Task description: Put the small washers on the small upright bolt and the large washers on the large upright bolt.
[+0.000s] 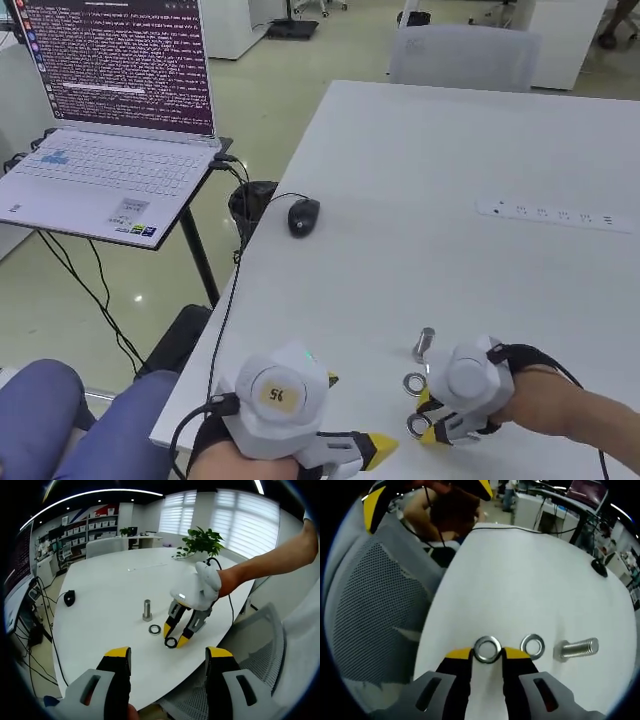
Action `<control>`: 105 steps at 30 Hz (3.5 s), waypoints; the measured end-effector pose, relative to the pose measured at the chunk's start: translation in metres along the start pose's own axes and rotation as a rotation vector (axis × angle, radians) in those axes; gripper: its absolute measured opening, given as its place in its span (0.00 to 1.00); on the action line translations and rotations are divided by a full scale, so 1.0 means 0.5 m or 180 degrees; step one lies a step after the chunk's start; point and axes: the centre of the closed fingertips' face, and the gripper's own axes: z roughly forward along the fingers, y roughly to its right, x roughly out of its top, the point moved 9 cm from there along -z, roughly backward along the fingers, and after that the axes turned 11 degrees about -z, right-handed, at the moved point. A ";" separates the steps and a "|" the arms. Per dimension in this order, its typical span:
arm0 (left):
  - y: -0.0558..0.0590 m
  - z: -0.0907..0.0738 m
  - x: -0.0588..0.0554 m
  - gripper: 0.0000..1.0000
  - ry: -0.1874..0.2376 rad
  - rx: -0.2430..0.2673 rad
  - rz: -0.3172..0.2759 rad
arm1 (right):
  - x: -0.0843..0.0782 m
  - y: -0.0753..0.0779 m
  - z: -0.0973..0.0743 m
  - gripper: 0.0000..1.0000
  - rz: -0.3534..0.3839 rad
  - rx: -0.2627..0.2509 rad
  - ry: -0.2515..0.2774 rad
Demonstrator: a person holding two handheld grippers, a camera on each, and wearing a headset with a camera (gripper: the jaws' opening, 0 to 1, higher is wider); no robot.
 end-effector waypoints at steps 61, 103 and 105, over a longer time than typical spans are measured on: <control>-0.013 -0.005 0.001 0.59 0.0041 0.0063 -0.0054 | -0.018 0.173 -0.131 0.23 0.0615 -0.0835 0.0054; -0.031 -0.007 -0.008 0.59 0.0025 0.0095 -0.0132 | -0.039 0.189 -0.025 0.24 0.0974 -0.0712 -0.0233; -0.031 -0.005 -0.005 0.59 0.0026 0.0091 -0.0122 | -0.041 0.190 -0.027 0.24 0.1048 -0.0730 -0.0201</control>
